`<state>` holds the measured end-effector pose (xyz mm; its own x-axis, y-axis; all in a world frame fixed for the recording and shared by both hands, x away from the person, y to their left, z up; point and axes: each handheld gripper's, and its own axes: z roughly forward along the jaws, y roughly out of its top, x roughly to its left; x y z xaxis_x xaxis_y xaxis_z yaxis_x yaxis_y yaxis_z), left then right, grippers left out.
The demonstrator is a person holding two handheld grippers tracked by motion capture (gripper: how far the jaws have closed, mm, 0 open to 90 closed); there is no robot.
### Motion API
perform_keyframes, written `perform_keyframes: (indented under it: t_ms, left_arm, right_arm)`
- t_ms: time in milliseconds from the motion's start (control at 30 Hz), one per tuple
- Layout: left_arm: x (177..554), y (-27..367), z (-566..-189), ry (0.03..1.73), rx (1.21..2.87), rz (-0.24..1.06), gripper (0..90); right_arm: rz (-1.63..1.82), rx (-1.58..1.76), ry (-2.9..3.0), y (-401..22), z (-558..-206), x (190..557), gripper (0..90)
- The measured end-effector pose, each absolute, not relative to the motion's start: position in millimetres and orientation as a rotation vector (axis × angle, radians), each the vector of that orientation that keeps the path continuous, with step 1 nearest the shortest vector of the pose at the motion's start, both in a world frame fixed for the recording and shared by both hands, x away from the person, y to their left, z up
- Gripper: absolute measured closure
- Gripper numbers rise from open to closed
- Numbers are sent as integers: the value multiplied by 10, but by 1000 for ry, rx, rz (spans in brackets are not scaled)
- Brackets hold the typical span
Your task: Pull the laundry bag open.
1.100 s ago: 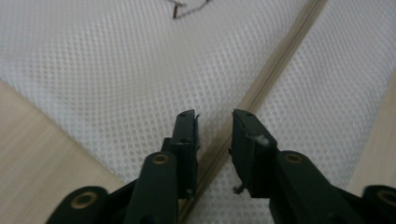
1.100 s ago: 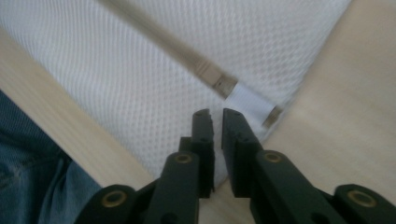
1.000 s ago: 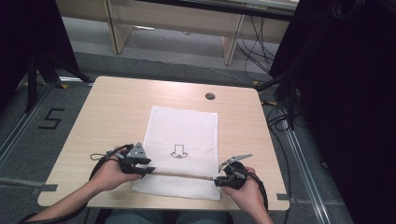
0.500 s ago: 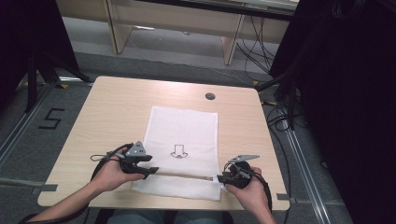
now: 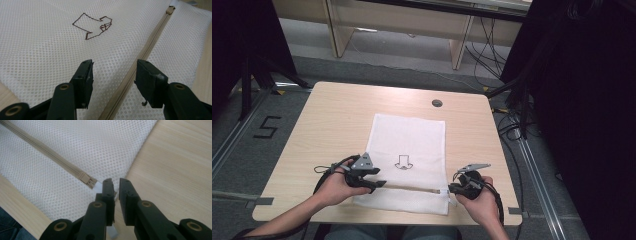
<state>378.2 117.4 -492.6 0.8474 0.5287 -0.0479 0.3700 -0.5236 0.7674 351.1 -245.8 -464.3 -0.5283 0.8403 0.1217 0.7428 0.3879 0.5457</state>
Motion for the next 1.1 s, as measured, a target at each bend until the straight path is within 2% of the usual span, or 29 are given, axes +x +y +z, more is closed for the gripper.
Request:
perform_keyframes:
  t_ms: [233,533,1100]
  left_arm:
    - [3799,1117,-4869,619,2174,243,501]
    - [3868,945,-4824,597,2163,226,519]
    - [3932,424,-4816,491,2211,162,554]
  right_arm:
    - [824,1430,2465,-2412,-4621,3546,900]
    - [798,1547,2495,-2379,-4680,3681,900]
    - [778,1520,2537,-2320,-4681,3740,900]
